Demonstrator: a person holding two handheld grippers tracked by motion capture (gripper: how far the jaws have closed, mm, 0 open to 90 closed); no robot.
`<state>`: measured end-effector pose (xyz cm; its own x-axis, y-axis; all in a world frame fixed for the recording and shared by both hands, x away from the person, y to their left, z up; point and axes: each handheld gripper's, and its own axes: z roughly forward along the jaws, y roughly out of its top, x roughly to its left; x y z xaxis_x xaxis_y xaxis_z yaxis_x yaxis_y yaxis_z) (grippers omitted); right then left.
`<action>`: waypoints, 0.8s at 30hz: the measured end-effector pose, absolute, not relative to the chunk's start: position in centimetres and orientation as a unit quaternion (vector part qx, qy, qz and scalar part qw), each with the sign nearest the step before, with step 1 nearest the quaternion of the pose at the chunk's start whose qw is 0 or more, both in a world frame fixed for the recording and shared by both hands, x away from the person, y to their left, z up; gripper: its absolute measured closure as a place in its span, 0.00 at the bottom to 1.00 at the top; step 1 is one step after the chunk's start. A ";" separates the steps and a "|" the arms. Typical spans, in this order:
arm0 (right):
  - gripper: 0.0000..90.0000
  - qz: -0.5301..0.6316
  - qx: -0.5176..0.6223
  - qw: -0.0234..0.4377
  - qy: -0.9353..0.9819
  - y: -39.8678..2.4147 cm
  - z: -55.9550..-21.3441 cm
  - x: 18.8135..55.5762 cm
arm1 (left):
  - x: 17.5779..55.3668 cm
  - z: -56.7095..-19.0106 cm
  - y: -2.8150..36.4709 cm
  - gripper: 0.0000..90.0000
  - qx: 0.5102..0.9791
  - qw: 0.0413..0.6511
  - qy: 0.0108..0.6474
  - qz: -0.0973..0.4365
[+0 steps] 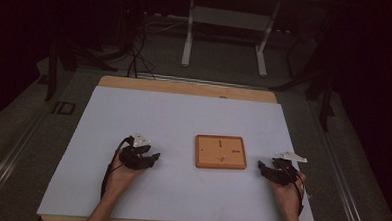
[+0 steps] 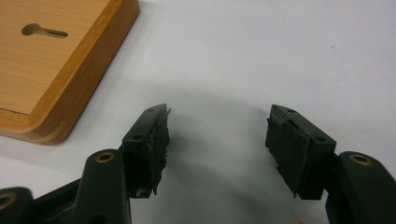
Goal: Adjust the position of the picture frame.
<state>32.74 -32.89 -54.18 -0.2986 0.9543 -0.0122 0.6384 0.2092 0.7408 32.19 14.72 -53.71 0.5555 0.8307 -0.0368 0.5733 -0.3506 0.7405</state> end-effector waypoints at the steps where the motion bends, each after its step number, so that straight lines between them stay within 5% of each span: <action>1: 0.42 0.322 0.540 0.245 0.738 -32.9 -54.2 32.7 | 32.2 -53.7 14.7 0.55 0.802 0.366 0.438 0.176; 6: 0.42 0.318 0.542 0.241 0.739 -32.8 -54.0 32.8 | 32.2 -53.5 14.8 0.55 0.800 0.370 0.438 0.175; 12: 0.58 0.334 0.531 0.242 0.740 -32.0 -53.3 32.4 | 32.1 -53.4 14.9 0.55 0.798 0.377 0.437 0.173; 24: 0.65 0.386 0.454 0.230 0.770 -29.0 -51.6 31.7 | 32.1 -53.2 15.1 0.55 0.796 0.382 0.437 0.174</action>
<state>31.70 -28.97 -51.63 -0.4829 0.8757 -0.0035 0.5214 0.2908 0.8022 32.06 15.09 -53.25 0.5575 0.8281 -0.0580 0.5630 -0.3259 0.7595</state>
